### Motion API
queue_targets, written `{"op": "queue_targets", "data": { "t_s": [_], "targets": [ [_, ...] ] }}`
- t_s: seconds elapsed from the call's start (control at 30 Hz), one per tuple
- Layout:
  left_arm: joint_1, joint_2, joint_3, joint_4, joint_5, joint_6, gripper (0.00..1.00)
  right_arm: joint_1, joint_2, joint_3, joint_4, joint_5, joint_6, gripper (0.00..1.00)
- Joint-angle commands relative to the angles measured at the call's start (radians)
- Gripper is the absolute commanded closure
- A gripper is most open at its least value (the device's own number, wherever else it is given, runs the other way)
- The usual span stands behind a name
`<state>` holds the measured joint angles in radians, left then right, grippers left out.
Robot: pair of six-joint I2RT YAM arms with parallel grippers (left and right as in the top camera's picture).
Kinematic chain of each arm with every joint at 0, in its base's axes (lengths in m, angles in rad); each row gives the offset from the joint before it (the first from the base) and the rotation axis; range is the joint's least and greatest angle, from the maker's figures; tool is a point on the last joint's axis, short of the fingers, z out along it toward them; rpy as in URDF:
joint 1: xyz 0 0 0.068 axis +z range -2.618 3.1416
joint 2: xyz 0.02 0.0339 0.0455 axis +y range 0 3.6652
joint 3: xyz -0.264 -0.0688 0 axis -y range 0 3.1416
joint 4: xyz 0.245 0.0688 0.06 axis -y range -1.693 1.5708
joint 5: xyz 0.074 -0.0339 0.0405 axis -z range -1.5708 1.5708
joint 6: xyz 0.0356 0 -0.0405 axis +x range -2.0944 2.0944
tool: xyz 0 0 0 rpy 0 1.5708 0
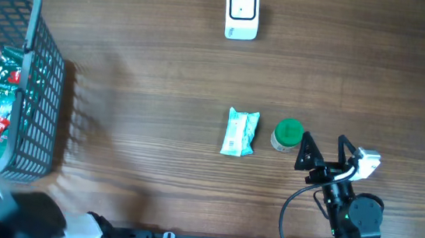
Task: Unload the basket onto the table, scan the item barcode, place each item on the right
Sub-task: 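Reach the left gripper into the basket and grasp the orange packet, then lift the orange packet out and carry it toward the scanner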
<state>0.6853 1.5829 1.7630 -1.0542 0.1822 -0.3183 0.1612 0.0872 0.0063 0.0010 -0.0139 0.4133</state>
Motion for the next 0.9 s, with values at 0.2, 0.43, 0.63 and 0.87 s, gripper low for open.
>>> {"op": "queue_targets", "data": {
  "t_s": [0.2, 0.43, 0.63, 0.87],
  "targets": [
    [-0.190, -0.221, 0.016, -0.056, 0.277, -0.051, 0.96, 0.004, 0.002, -0.001, 0.005, 0.013, -0.018, 0.00],
    [-0.489, -0.213, -0.037, -0.170, 0.131, -0.026, 0.96, 0.004, 0.002, -0.001, 0.005, 0.013, -0.018, 0.00],
    [-0.767, -0.186, -0.311, -0.056, -0.002, -0.058, 0.96, 0.004, 0.002, -0.001, 0.005, 0.013, -0.018, 0.00],
    [-0.968, -0.100, -0.624, 0.192, -0.185, -0.192, 0.96, 0.004, 0.002, -0.001, 0.005, 0.013, -0.018, 0.00]
  ]
}}
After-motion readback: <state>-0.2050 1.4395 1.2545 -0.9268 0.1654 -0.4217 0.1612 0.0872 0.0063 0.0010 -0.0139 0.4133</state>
